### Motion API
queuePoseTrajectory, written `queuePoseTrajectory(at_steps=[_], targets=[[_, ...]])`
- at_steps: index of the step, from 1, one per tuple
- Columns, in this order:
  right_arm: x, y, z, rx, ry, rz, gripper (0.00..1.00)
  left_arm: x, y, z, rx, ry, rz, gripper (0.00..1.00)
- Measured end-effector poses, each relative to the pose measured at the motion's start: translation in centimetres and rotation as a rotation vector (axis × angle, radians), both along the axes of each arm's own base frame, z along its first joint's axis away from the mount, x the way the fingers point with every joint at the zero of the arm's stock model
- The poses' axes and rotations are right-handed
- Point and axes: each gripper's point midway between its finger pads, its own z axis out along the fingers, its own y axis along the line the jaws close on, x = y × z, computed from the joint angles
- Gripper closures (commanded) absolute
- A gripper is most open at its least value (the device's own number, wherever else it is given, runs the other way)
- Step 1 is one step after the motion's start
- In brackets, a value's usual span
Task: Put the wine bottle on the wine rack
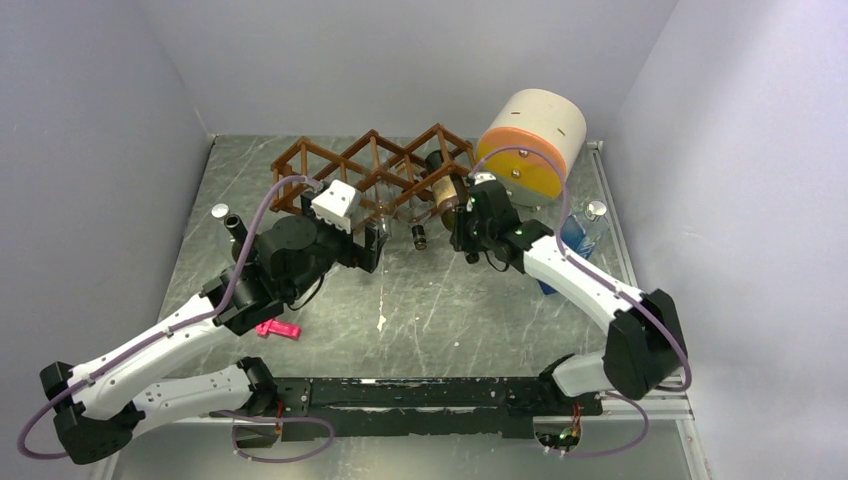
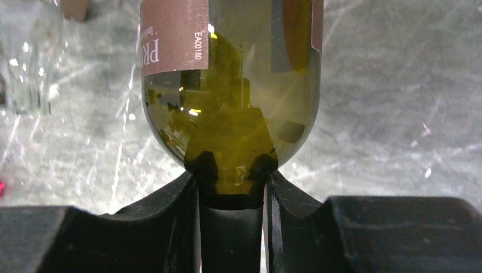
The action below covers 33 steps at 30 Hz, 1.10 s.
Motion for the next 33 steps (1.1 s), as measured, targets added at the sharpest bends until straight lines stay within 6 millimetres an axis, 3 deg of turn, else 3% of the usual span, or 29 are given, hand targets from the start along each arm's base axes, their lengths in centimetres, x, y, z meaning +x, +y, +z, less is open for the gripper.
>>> queuePoseTrajectory(at_steps=[5, 12, 20, 26, 33], targets=[[3.0, 1.5, -0.1, 0.016, -0.037, -0.025, 1.0, -0.2, 0.4, -0.3, 0.003, -0.009, -0.001, 0.02], [4.8, 2.4, -0.3, 0.028, -0.049, -0.047, 1.0, -0.5, 0.8, -0.2, -0.004, -0.027, -0.003, 0.02], [6.5, 3.1, -0.9, 0.014, -0.05, -0.05, 0.87, -0.3, 0.6, -0.6, 0.01, -0.022, -0.004, 0.02], [8.7, 3.4, -0.9, -0.032, -0.075, -0.06, 0.72, -0.2, 0.5, -0.9, 0.016, -0.017, -0.004, 0.03], [9.6, 3.1, -1.2, -0.06, -0.09, -0.072, 0.41, -0.1, 0.3, -1.5, 0.033, -0.007, -0.005, 0.02]])
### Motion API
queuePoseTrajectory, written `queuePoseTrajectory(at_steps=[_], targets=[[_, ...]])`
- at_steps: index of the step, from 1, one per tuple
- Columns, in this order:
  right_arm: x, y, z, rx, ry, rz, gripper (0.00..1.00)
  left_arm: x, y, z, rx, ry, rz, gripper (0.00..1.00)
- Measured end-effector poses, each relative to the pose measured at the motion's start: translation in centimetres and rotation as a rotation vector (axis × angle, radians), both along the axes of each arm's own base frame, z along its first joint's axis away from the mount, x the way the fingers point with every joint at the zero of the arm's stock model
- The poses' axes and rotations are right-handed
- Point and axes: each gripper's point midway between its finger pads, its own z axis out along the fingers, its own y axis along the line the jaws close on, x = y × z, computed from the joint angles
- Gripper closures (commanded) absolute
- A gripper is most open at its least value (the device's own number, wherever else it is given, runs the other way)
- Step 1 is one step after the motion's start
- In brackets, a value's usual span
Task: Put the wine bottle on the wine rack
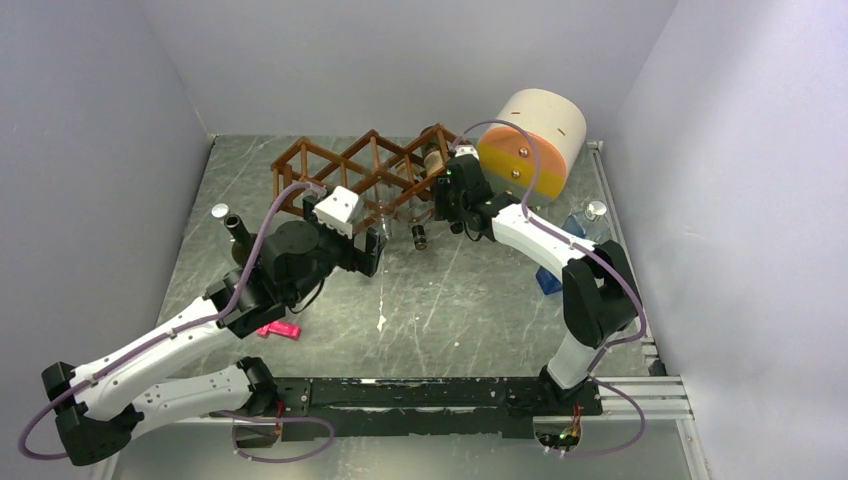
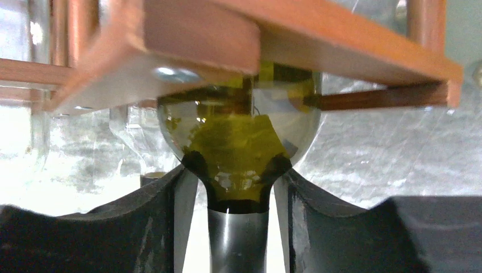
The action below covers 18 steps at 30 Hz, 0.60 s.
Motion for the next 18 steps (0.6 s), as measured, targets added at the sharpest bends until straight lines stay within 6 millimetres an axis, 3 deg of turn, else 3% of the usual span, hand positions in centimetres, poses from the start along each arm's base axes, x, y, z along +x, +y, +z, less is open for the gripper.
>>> queuePoseTrajectory(at_steps=[6, 12, 18], targets=[[0.6, 0.1, 0.9, -0.001, -0.035, -0.003, 0.3, 0.1, -0.1, -0.2, 0.006, 0.005, 0.0, 0.02], [0.5, -0.2, 2.3, 0.008, -0.061, -0.007, 0.27, 0.1, -0.1, -0.3, 0.007, 0.005, 0.0, 0.02], [-0.6, -0.8, 8.0, 0.071, -0.164, -0.008, 0.27, -0.2, 0.0, -0.3, 0.001, 0.003, -0.007, 0.02]])
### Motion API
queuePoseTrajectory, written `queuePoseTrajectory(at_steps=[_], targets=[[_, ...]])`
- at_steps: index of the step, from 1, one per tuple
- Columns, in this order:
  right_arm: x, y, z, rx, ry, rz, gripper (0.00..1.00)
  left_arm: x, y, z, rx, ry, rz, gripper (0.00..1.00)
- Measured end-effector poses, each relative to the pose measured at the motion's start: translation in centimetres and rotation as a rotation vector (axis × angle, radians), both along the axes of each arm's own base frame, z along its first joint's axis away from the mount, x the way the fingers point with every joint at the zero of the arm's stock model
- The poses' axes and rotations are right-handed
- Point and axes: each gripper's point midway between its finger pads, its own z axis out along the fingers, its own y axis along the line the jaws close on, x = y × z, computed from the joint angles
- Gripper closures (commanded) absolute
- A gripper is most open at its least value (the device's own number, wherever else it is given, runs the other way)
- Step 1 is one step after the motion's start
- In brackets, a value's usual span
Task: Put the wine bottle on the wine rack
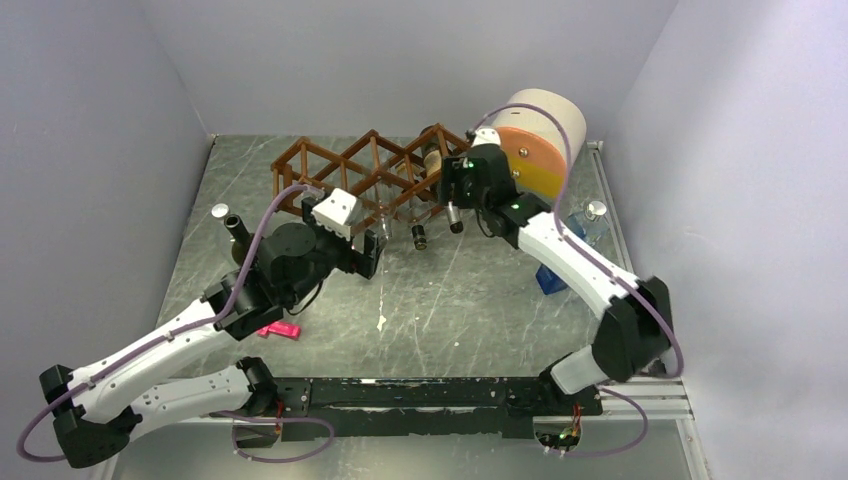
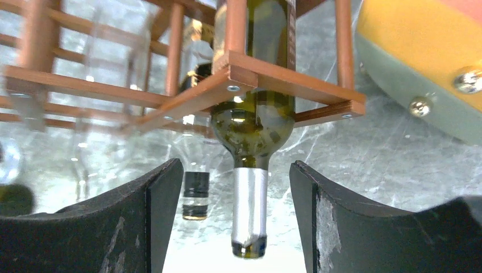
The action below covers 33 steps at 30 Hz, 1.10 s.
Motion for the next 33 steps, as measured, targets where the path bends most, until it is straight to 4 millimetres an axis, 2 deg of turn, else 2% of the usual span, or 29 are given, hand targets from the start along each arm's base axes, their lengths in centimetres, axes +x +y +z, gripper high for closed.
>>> queuePoseTrajectory(at_steps=[4, 9, 14, 18, 21, 26, 33], targets=[[-1.7, -1.3, 5.3, 0.06, -0.109, -0.01, 0.27, -0.5, 0.0, 0.6, -0.026, -0.016, -0.028, 0.02], [-4.5, -4.8, 11.5, 0.1, -0.258, -0.082, 0.27, -1.7, -0.1, 1.8, -0.074, -0.055, -0.089, 0.03], [-7.6, -10.9, 15.6, 0.075, -0.392, -0.275, 0.26, -2.5, -0.3, 2.7, -0.112, -0.089, -0.141, 0.02], [-9.6, -15.8, 17.6, 0.029, -0.466, -0.471, 0.16, -2.7, -0.5, 2.8, -0.114, -0.094, -0.157, 0.03], [-10.6, -18.7, 18.0, -0.02, -0.484, -0.611, 0.08, -2.7, -0.6, 2.7, -0.109, -0.094, -0.16, 0.02], [-11.2, -21.9, 16.9, -0.134, -0.441, -0.778, 0.05, -2.5, -0.8, 2.3, -0.099, -0.085, -0.16, 0.02], [-11.6, -24.5, 12.5, -0.252, -0.305, -0.919, 0.02, -2.4, -0.9, 2.2, -0.095, -0.081, -0.16, 0.02]])
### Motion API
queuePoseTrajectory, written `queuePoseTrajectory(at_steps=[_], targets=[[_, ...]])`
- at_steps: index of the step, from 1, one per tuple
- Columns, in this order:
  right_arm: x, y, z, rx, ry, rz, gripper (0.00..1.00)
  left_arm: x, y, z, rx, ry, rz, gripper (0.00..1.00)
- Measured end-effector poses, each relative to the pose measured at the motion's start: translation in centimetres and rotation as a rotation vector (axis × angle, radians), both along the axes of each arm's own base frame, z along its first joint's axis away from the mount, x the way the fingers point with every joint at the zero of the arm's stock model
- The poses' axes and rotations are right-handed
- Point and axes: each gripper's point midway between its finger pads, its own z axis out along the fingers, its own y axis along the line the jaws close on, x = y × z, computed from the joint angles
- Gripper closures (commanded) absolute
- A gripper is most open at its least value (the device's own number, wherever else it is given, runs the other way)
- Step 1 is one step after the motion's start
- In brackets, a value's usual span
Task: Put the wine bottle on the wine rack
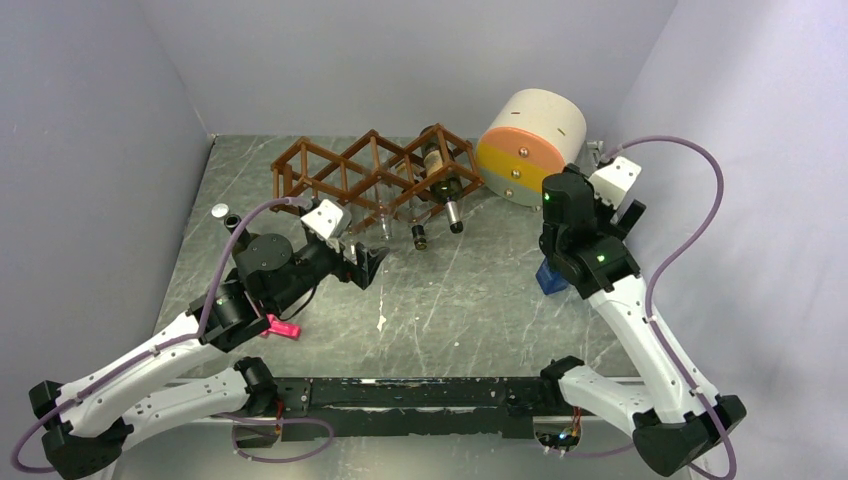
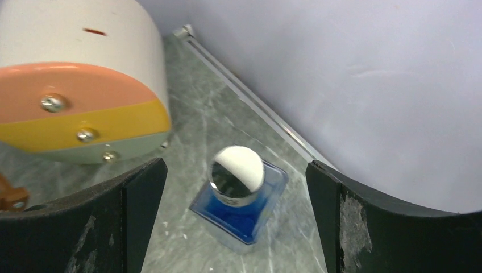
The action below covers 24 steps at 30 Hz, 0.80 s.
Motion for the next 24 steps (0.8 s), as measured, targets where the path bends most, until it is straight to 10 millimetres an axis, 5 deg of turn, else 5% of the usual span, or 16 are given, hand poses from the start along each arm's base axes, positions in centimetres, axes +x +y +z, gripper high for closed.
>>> queuePoseTrajectory(at_steps=[10, 19, 24], targets=[[-2.0, -1.5, -3.9, 0.038, 0.05, -0.078, 0.02, 0.0, 0.0, 0.0, 0.001, 0.0, 0.0, 0.02], [-1.6, -0.8, -5.5, 0.101, 0.044, -0.044, 0.03, 0.0, 0.0, 0.0, 0.0, 0.0, 0.0, 0.02], [-1.3, -0.4, -6.7, 0.11, 0.072, -0.023, 0.13, 0.0, 0.0, 0.0, 0.0, 0.0, 0.0, 0.02]])
